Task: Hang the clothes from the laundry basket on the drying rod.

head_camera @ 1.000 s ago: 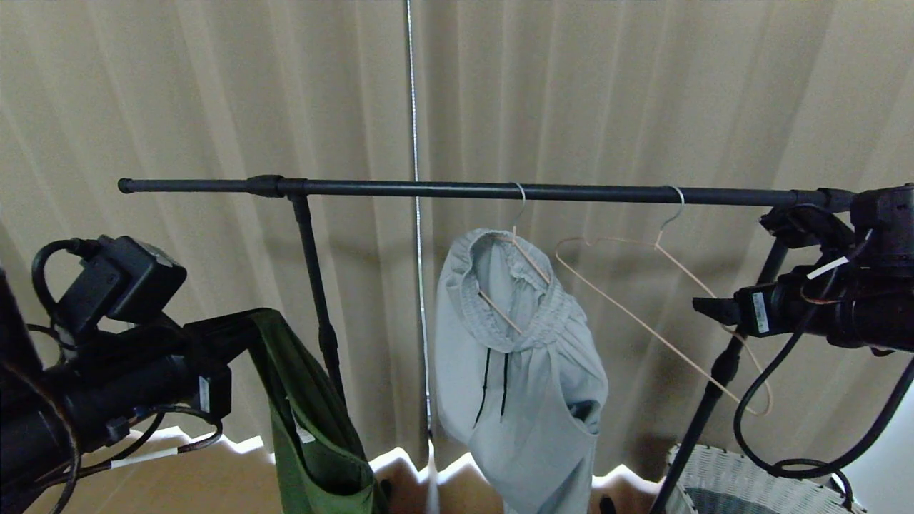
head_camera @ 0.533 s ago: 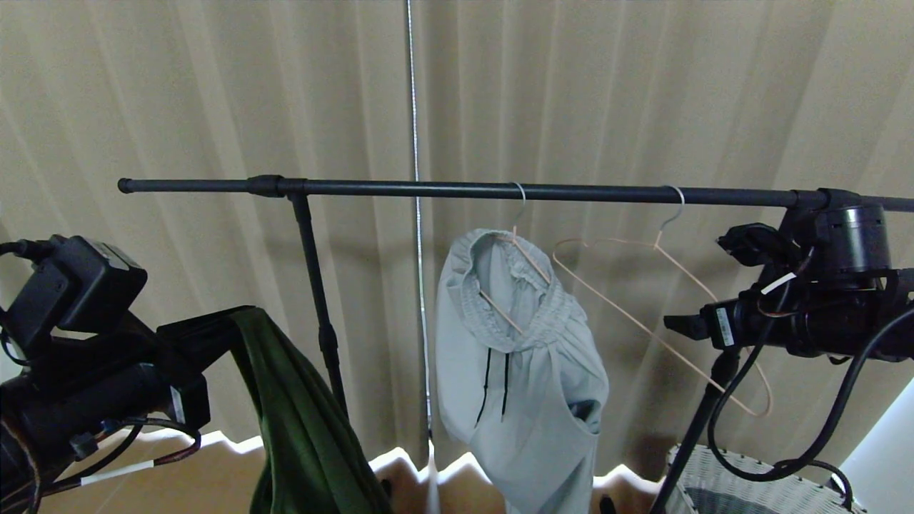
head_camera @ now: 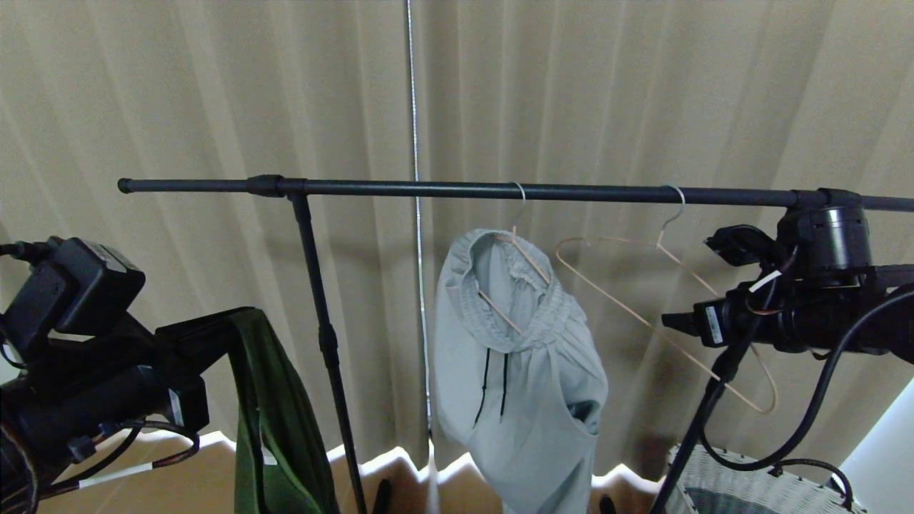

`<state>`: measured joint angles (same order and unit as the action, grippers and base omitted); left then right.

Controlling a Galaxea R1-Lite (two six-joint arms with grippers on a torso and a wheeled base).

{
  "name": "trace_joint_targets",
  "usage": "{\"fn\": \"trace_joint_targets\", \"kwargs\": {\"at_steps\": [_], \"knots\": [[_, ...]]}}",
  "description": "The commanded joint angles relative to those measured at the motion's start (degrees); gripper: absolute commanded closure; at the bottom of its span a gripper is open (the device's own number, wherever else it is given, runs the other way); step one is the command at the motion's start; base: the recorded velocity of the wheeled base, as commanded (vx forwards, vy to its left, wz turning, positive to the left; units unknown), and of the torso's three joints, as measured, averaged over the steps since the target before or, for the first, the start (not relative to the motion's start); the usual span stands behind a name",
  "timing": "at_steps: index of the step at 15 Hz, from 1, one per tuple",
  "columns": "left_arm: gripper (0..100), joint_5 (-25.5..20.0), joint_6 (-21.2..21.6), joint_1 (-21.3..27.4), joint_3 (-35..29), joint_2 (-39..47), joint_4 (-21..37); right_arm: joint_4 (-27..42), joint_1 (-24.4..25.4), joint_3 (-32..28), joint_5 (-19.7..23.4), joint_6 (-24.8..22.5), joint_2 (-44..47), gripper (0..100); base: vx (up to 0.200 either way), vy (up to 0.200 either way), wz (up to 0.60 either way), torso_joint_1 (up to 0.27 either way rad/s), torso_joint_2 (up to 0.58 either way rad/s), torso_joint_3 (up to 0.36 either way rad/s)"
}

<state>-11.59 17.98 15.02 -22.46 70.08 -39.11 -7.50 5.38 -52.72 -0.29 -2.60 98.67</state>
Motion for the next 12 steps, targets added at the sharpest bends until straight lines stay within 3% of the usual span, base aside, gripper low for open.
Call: {"fn": "trace_joint_targets", "kwargs": {"at_steps": [1,12], "knots": [[100,0.0,0.0,0.0,0.1,0.0,0.0,-0.1,-0.1,-0.4,0.0,0.0,1.1,100,0.000,0.000,0.00,0.000,0.00,0.000],[100,0.0,0.4,-0.1,0.2,0.2,0.0,-3.6,-0.2,0.4,-0.3,0.0,-4.1,100,0.000,0.000,0.00,0.000,0.00,0.000]]}}
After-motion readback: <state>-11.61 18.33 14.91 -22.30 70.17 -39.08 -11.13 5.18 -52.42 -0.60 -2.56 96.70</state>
